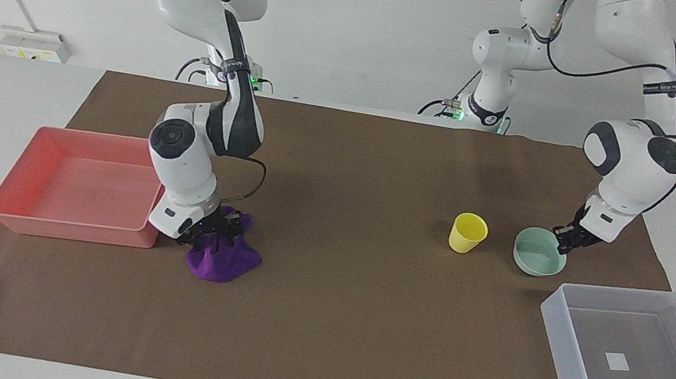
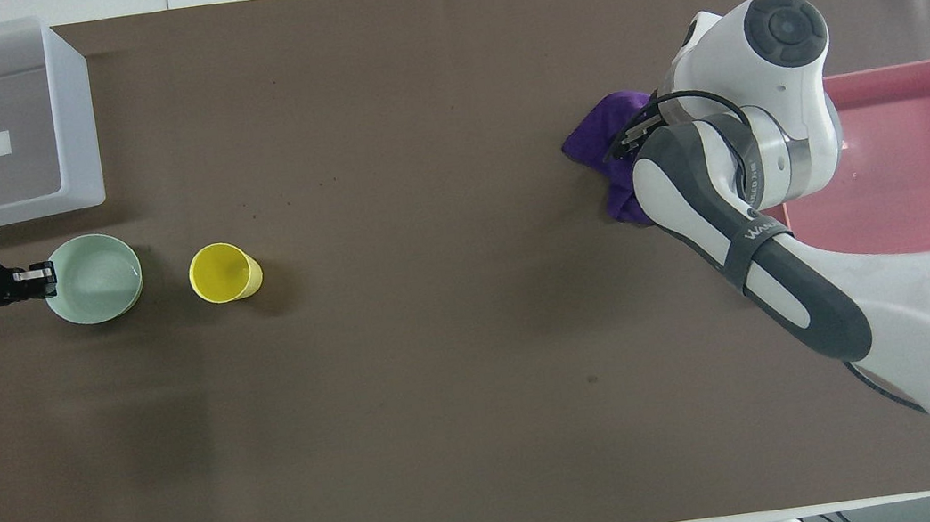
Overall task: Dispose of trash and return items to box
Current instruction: 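Put the bowl in the white box while the right gripper lifts the cloth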
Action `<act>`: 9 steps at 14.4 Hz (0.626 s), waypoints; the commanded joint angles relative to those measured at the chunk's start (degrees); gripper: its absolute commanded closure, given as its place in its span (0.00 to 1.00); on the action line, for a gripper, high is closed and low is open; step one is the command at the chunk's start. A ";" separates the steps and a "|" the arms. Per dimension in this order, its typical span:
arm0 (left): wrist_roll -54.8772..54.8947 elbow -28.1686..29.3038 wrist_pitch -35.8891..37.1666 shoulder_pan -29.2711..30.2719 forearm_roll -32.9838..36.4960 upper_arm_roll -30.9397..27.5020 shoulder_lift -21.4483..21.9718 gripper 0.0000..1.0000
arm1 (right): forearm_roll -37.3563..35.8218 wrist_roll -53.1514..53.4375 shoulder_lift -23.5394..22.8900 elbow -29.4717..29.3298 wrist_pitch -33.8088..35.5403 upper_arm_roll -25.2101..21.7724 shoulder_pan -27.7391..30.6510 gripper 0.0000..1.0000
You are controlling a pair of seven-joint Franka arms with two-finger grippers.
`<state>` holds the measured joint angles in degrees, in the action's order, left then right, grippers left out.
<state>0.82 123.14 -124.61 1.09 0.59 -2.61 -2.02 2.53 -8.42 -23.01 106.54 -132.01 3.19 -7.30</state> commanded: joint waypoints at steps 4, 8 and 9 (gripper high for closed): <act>-1.34 -20.55 19.94 0.22 -1.46 0.06 -0.33 1.00 | 0.72 1.12 2.00 1.21 0.95 0.06 0.18 1.00; -1.61 -39.49 15.45 4.35 -7.33 -0.38 -18.84 1.00 | 0.72 1.03 8.50 0.25 8.41 -0.02 0.80 1.00; -1.61 -45.12 15.10 4.79 -8.22 -0.38 -23.94 1.00 | 0.63 0.86 10.08 -1.15 11.48 -0.11 1.06 1.00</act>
<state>-0.62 93.19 -110.30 4.08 -5.32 -3.04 -12.50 2.60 -8.30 -17.28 105.91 -125.20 2.94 -7.00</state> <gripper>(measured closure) 0.969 0.921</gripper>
